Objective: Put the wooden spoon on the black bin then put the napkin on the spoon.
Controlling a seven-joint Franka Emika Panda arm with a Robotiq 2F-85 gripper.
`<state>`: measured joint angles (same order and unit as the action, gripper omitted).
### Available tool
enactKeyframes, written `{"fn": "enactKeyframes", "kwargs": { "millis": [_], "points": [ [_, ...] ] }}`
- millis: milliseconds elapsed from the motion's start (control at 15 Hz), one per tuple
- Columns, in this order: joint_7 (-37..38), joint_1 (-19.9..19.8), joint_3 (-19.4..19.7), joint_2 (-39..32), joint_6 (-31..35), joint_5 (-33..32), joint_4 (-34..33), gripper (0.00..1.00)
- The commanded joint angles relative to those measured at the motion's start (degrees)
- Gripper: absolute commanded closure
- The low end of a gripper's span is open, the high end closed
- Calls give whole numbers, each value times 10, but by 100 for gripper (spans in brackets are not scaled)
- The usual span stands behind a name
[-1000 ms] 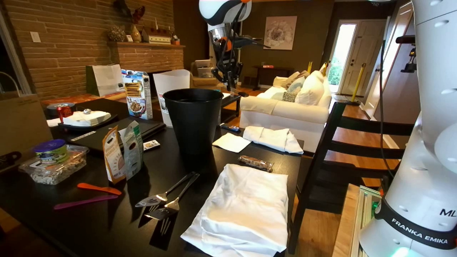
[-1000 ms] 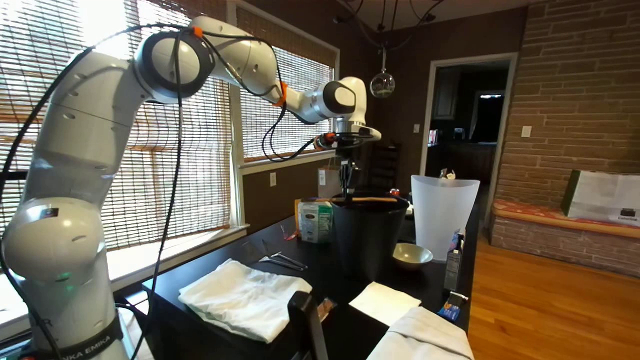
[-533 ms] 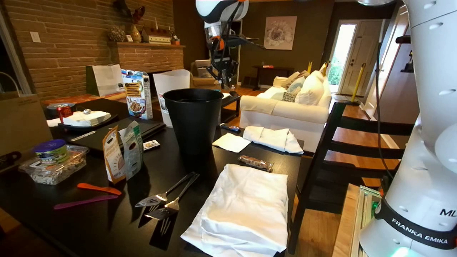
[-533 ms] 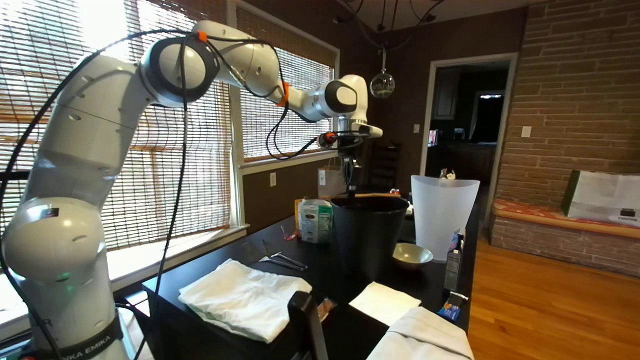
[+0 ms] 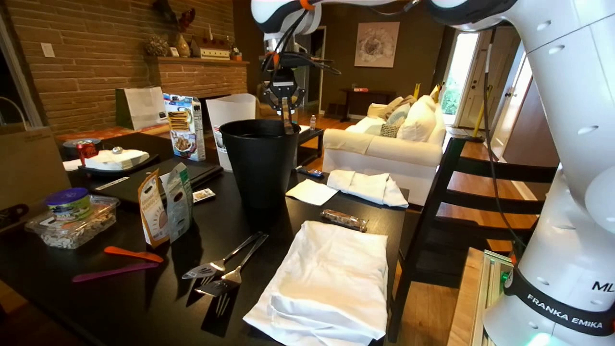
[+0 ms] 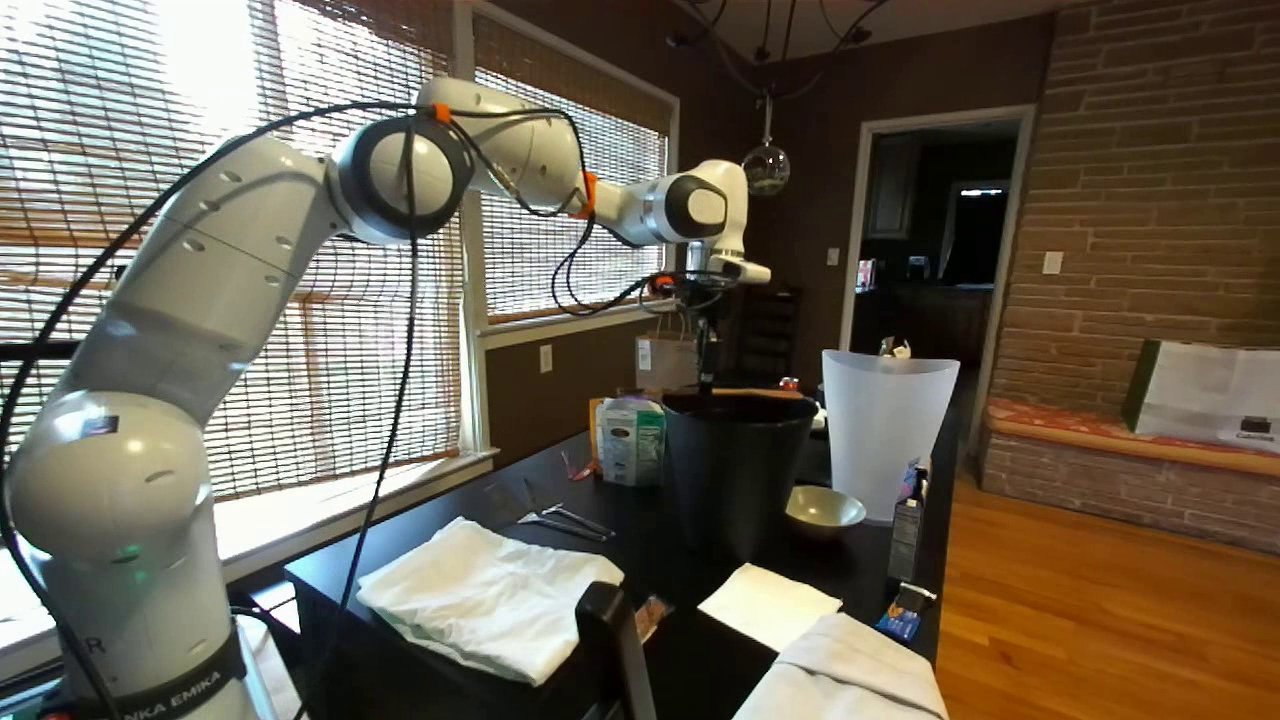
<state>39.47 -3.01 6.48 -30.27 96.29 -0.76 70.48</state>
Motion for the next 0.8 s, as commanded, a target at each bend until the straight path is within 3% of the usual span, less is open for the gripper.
{"fn": "enactKeyframes", "kwargs": {
  "millis": [0, 733],
  "points": [
    [35, -4, -2, -51, -19, 43, -79, 95],
    [141, -5, 0, -126, 0, 52, -185, 95]
  ]
}}
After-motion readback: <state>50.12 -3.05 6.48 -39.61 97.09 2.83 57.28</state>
